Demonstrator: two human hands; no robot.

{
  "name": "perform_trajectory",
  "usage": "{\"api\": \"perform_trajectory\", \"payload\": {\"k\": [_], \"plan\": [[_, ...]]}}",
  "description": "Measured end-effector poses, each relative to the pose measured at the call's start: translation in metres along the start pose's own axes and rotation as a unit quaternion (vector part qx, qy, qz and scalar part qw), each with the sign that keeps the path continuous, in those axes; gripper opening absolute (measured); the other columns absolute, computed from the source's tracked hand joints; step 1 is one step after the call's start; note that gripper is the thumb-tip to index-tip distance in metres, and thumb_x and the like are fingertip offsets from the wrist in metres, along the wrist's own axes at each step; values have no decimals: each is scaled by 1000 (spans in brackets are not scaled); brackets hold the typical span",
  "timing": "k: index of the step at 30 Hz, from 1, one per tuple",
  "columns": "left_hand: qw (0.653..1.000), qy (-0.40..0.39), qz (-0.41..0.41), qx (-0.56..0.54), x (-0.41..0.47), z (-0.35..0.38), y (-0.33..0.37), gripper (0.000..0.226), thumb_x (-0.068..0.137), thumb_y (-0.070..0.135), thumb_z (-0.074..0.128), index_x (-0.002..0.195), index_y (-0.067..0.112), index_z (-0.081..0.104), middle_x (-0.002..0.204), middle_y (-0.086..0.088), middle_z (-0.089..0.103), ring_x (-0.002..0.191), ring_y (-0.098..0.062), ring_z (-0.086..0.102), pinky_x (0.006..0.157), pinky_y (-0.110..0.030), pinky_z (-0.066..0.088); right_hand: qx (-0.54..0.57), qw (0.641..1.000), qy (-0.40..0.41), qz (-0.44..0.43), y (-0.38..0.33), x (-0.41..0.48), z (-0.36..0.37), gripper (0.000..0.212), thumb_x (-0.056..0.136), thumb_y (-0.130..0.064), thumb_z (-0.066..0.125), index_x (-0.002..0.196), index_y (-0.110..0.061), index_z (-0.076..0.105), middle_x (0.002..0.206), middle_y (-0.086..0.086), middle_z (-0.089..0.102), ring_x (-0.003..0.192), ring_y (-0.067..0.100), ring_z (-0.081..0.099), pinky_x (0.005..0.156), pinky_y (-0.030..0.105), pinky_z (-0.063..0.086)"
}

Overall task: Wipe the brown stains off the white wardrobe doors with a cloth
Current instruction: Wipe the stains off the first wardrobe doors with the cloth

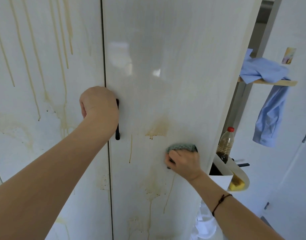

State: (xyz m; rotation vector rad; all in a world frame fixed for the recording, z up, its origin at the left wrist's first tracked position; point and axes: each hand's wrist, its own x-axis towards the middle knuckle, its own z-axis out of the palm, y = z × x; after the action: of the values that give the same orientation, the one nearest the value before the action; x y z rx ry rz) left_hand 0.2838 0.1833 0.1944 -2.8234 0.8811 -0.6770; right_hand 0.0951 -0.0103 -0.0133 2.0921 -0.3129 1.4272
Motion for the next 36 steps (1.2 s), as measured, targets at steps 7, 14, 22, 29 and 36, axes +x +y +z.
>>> {"api": "perform_trajectory", "payload": {"k": [7, 14, 22, 29, 36], "plan": [[992, -118, -3, 46, 0, -17, 13, 13, 64, 4, 70, 74, 11, 70, 68, -3, 69, 51, -24, 65, 35, -20, 45, 10, 951, 124, 283, 42, 143, -22, 44, 92, -32, 57, 56, -23, 34, 44, -8, 33, 39, 11, 33, 37, 24, 21], [993, -103, -2, 54, -1, -15, 14, 11, 65, 4, 69, 72, 12, 70, 65, -3, 68, 47, -25, 64, 30, -21, 43, -19, 995, 80, 58, -1, 59, 6, 33, 83, -28, 69, 57, -22, 49, 48, -6, 43, 41, 16, 40, 43, 25, 37], [1000, -27, 7, 3, -6, -13, 2, 15, 74, -1, 65, 71, 13, 62, 74, 1, 63, 71, -18, 68, 69, -28, 61, -12, 998, 48, 25, 30, 63, -14, 36, 82, -23, 67, 54, -22, 45, 45, -8, 44, 39, 12, 39, 41, 20, 22], [998, -58, 23, 22, -4, -14, 10, 15, 71, -3, 67, 69, 11, 61, 69, -1, 62, 63, -20, 67, 61, -27, 60, 12, 977, 118, 178, 6, 158, -8, 39, 86, -25, 63, 54, -21, 42, 44, -9, 39, 40, 10, 32, 40, 23, 19], [998, -50, 25, -2, -5, -14, 3, 13, 71, 0, 66, 70, 12, 62, 72, -1, 63, 61, -20, 64, 60, -27, 59, 13, 992, -7, -127, -10, 55, -1, 30, 75, -24, 72, 56, -21, 48, 48, -6, 43, 40, 14, 40, 38, 23, 28]]}}
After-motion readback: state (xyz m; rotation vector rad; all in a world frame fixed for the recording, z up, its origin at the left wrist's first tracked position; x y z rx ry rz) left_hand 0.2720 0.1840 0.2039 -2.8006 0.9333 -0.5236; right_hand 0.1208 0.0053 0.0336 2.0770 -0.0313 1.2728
